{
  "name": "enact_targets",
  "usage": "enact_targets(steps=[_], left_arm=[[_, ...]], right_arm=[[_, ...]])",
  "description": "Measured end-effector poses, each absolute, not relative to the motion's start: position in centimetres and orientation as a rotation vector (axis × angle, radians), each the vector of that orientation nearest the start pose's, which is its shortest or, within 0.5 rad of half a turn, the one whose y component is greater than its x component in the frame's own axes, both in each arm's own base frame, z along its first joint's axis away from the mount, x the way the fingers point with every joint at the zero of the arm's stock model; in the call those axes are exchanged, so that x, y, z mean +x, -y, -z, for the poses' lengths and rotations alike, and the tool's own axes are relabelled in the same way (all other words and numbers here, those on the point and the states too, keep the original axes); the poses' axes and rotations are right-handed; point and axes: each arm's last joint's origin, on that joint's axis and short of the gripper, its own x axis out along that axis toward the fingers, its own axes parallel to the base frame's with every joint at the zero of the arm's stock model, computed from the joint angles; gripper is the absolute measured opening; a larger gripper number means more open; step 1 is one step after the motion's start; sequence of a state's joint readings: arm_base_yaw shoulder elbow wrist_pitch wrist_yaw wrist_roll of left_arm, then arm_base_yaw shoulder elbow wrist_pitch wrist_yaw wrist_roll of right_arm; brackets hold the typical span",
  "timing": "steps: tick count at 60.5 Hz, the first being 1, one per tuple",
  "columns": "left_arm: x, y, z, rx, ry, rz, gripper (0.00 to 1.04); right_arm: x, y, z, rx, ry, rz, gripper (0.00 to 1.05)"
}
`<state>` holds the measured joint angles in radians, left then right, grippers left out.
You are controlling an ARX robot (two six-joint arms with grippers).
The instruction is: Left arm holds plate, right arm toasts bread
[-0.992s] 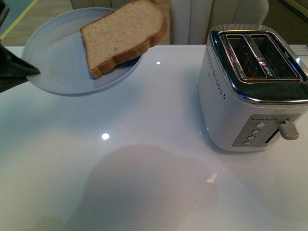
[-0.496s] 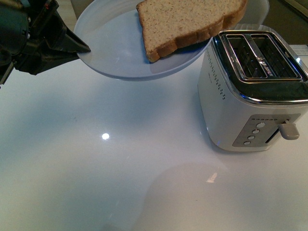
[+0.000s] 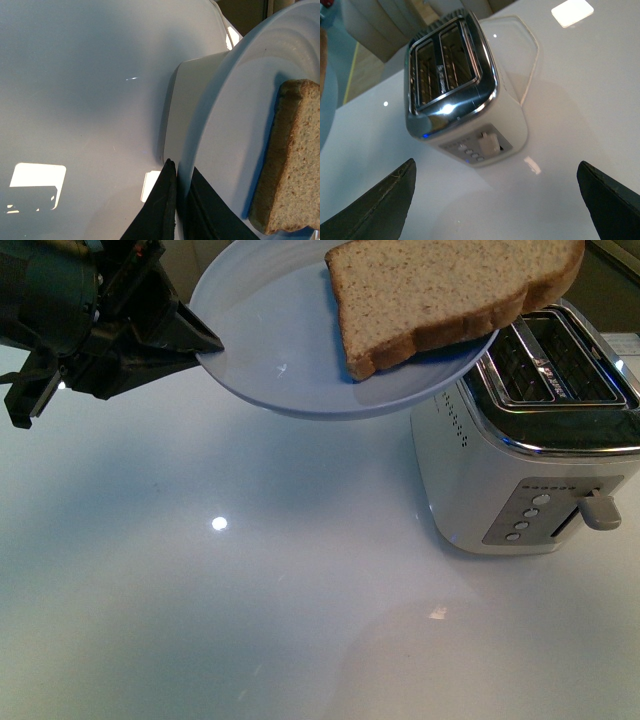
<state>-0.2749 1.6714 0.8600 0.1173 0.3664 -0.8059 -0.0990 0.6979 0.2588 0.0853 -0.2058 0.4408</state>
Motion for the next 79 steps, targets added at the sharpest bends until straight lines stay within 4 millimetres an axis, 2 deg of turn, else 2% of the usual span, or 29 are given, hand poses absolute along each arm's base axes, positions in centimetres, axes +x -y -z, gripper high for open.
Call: enact_targets(steps=[10,15,20,36,51,57,79], left_arm=[[31.5,10.5,-16.9,-0.775,-0.923,0.308,0.03],[31.3,10.7,-16.9,-0.774,-0.93,0.311,0.03],[31.3,10.8,-16.9,-0.773,-0.933,0.312,0.03],[31.3,10.8,-16.9,-0.773,-0.941,0.309,0.03],[31.3,10.8,-17.0,-0.773,-0.94,0.31,0.03],[31.3,10.8,-17.0,-0.775,-0.94,0.311,0.03],[31.3,10.8,-17.0,-0.787,-0.946,0.311,0.03]], right_arm=[[19.1,-0.3,-20.2,0.524,-0.345,-0.131,0.96],[22.1,-1.7,-20.4,0.518,-0.346,-0.205,0.96],[23.9,-2.7,-20.4,0.536,-0.365,-0.262,0.96],[26.7,-5.0,-20.1,0.595,-0.399,-0.345,0.96],[27.8,-6.3,-19.8,0.616,-0.432,-0.37,0.95],[27.8,-6.6,-19.7,0.629,-0.442,-0.376,0.83],[27.5,-6.8,-19.1,0.687,-0.455,-0.386,0.23]])
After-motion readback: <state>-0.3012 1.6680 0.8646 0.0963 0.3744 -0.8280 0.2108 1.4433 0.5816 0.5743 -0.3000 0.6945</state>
